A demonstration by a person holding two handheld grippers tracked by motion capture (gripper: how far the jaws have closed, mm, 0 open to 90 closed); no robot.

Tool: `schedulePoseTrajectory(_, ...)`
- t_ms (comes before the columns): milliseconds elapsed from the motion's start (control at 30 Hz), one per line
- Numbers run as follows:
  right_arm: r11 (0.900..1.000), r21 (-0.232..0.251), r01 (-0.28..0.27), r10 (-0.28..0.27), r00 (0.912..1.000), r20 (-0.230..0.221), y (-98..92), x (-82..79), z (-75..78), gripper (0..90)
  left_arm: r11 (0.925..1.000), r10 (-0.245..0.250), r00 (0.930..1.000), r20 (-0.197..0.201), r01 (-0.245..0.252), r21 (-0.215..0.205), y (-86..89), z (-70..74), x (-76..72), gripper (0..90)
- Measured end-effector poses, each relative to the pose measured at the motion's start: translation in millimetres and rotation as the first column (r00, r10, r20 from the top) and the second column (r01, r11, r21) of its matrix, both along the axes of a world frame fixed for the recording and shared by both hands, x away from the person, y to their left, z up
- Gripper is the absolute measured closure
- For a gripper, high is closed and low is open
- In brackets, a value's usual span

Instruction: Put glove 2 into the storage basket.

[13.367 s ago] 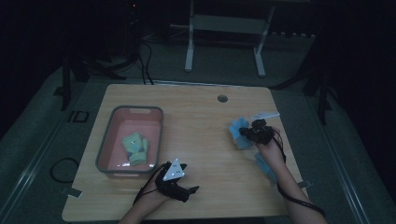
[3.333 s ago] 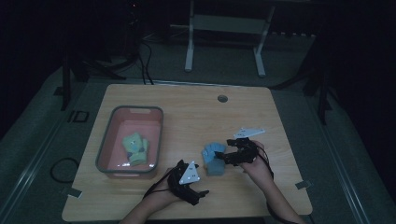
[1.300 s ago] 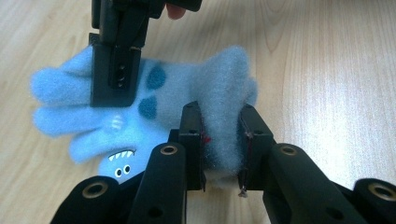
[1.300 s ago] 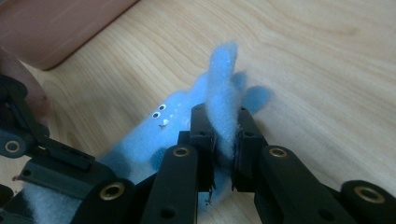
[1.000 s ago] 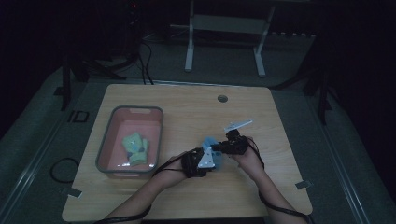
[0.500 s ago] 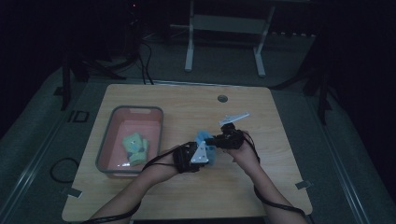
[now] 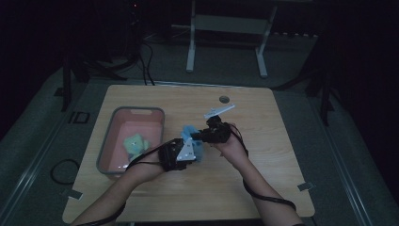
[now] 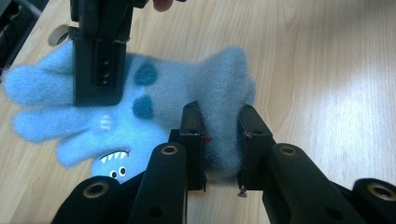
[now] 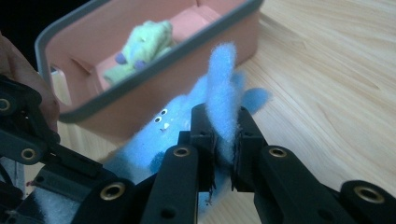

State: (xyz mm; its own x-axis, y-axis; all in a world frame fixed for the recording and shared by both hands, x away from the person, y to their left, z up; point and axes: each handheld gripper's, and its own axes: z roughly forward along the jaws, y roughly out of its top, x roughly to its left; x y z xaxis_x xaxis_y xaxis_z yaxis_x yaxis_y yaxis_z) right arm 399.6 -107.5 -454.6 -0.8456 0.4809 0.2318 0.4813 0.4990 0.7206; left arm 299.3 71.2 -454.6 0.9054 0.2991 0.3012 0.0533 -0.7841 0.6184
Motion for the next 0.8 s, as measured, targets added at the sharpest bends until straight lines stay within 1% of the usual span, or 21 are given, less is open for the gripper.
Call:
schedulePoseTrajectory(33,1.000,0.001,-0.003,0.003,1.0000,0.001,3.7,0.9,1.2,82.1,1.0000,0.000,1.0000,0.000,0.000,0.000,0.0,0.0,0.0,76.2)
schedulePoseTrajectory(67,1.000,0.002,-0.012,0.012,0.9999,0.001,7.0,2.0,2.4,82.1,0.9999,0.010,0.9999,0.002,-0.010,0.007,6.1,2.1,-0.3,76.2)
schedulePoseTrajectory(100,1.000,0.002,-0.012,0.012,0.9999,0.001,7.0,2.0,2.4,82.1,0.9999,0.010,0.9999,0.002,-0.010,0.007,6.1,2.1,-0.3,76.2)
schedulePoseTrajectory(167,1.000,0.003,-0.017,0.017,0.9999,0.003,14.0,3.0,4.9,82.1,0.9997,0.020,0.9998,0.007,-0.020,0.012,12.2,4.4,-0.7,76.2)
schedulePoseTrajectory(200,1.000,0.004,-0.024,0.024,0.9997,0.006,21.2,3.8,7.3,82.1,0.9995,0.030,0.9995,0.011,-0.030,0.012,18.2,6.3,-1.3,76.2)
schedulePoseTrajectory(233,1.000,0.003,-0.029,0.029,0.9996,0.006,24.8,4.3,8.5,82.1,0.9995,0.030,0.9995,0.011,-0.030,0.012,18.2,6.3,-1.3,76.2)
schedulePoseTrajectory(267,0.999,0.001,-0.035,0.035,0.9993,0.008,28.3,4.6,9.6,82.2,0.9991,0.039,0.9991,0.015,-0.040,0.014,24.1,8.1,-2.2,76.2)
schedulePoseTrajectory(300,0.999,0.001,-0.035,0.035,0.9993,0.008,28.3,4.6,9.6,82.2,0.9991,0.039,0.9991,0.015,-0.040,0.014,24.1,8.1,-2.2,76.2)
schedulePoseTrajectory(433,0.999,-0.001,-0.054,0.054,0.9984,0.014,47.2,5.6,13.9,82.2,0.9977,0.061,0.9980,0.017,-0.061,0.030,38.5,11.5,-4.1,76.2)
schedulePoseTrajectory(467,0.999,-0.001,-0.054,0.054,0.9984,0.014,47.2,5.6,13.9,82.2,0.9977,0.061,0.9980,0.017,-0.061,0.030,38.5,11.5,-4.1,76.2)
schedulePoseTrajectory(500,0.998,-0.001,-0.063,0.063,0.9979,0.017,55.4,6.1,15.0,82.2,0.9973,0.066,0.9977,0.015,-0.067,0.031,41.6,12.2,-4.5,76.2)
schedulePoseTrajectory(533,0.998,-0.001,-0.068,0.068,0.9975,0.016,59.4,6.0,15.7,82.2,0.9962,0.076,0.9969,0.021,-0.077,0.041,48.5,13.5,-5.8,76.2)
schedulePoseTrajectory(567,0.997,-0.003,-0.071,0.071,0.9973,0.019,63.4,6.2,16.3,82.2,0.9958,0.083,0.9965,0.013,-0.083,0.039,52.4,14.3,-6.0,76.2)
schedulePoseTrajectory(600,0.997,0.001,-0.076,0.076,0.9970,0.019,67.4,6.4,16.8,82.2,0.9958,0.083,0.9965,0.013,-0.083,0.039,52.4,14.3,-6.0,76.2)
schedulePoseTrajectory(633,0.997,0.003,-0.078,0.077,0.9968,0.022,71.5,6.5,17.4,82.1,0.9941,0.097,0.9950,0.021,-0.098,0.046,59.9,15.3,-7.1,76.2)
schedulePoseTrajectory(667,0.997,0.006,-0.080,0.080,0.9966,0.022,75.5,7.1,18.1,82.1,0.9941,0.097,0.9950,0.021,-0.098,0.046,59.9,15.3,-7.1,76.2)
schedulePoseTrajectory(700,0.996,0.012,-0.086,0.086,0.9961,0.021,79.5,7.6,18.2,82.2,0.9929,0.109,0.9938,0.019,-0.110,0.045,67.3,16.6,-7.6,76.2)
schedulePoseTrajectory(733,0.996,0.009,-0.086,0.086,0.9961,0.022,84.0,7.6,18.6,82.2,0.9929,0.109,0.9938,0.019,-0.110,0.045,67.3,16.6,-7.6,76.2)
schedulePoseTrajectory(767,0.996,0.009,-0.086,0.086,0.9961,0.022,84.0,7.6,18.6,82.2,0.9922,0.114,0.9933,0.018,-0.115,0.049,70.6,17.0,-8.1,76.2)
schedulePoseTrajectory(800,0.996,0.011,-0.094,0.094,0.9954,0.021,92.6,7.8,18.6,82.2,0.9914,0.120,0.9927,0.016,-0.120,0.051,73.8,17.4,-8.6,76.2)
